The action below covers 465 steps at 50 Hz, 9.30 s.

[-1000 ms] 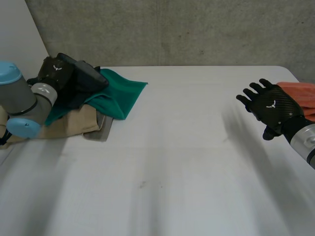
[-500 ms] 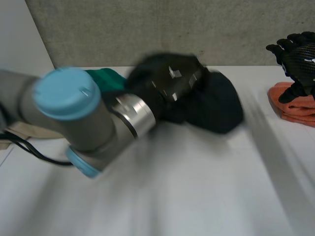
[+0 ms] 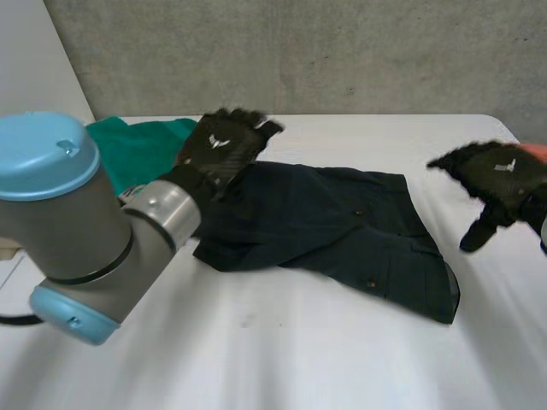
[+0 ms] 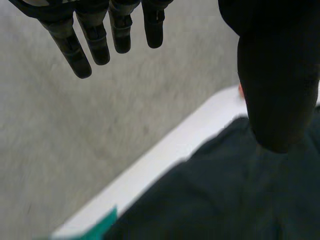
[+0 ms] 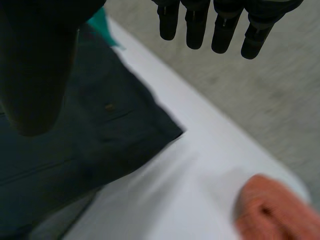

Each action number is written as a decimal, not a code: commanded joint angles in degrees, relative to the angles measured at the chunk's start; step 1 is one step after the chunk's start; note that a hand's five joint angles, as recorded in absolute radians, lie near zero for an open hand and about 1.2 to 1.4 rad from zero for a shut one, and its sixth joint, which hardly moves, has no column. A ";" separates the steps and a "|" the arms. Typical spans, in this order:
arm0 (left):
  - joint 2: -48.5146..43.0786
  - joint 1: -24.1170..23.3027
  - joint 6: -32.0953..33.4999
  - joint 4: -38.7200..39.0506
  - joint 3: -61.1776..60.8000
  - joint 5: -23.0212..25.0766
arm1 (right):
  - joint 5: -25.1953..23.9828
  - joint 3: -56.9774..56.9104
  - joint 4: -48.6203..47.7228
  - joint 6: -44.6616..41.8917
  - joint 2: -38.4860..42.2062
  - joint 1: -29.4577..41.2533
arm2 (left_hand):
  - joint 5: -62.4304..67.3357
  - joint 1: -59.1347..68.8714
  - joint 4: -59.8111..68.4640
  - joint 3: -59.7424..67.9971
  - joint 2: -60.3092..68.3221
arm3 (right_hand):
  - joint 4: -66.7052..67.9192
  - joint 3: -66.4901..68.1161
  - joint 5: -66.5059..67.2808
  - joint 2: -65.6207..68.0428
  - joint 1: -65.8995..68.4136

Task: Fold the laundry.

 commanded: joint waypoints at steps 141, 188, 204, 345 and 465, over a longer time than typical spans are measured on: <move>-14.87 -4.90 16.90 11.15 5.32 -14.03 | -2.76 -4.44 -15.18 -10.74 26.06 1.78 | 67.29 68.92 68.41 67.75 68.15 | 21.98 21.82 21.43 21.81 21.01; 4.83 -3.24 13.38 5.35 26.23 -13.07 | 6.21 -36.16 4.32 5.70 2.50 4.76 | 67.29 68.92 68.41 67.75 68.15 | 67.86 67.69 67.31 67.69 66.89; -32.80 4.68 12.76 12.55 54.45 -4.89 | 25.19 -47.50 -28.36 4.38 36.00 13.38 | -2.71 -1.08 -1.59 -2.25 -1.85 | -2.14 -2.31 -2.69 -2.31 -3.11; -23.84 -1.91 22.34 14.41 12.98 -11.75 | 12.73 -17.81 -15.04 -4.93 24.94 9.25 | -2.71 -1.08 -1.59 -2.25 -1.85 | -2.14 -2.31 -2.69 -2.31 -3.11; -9.25 -4.81 8.89 11.86 1.28 -11.48 | 11.83 -2.86 -23.36 -15.02 21.60 -6.22 | -2.71 -1.08 -1.59 -2.25 -1.85 | 67.86 67.69 67.31 67.69 66.89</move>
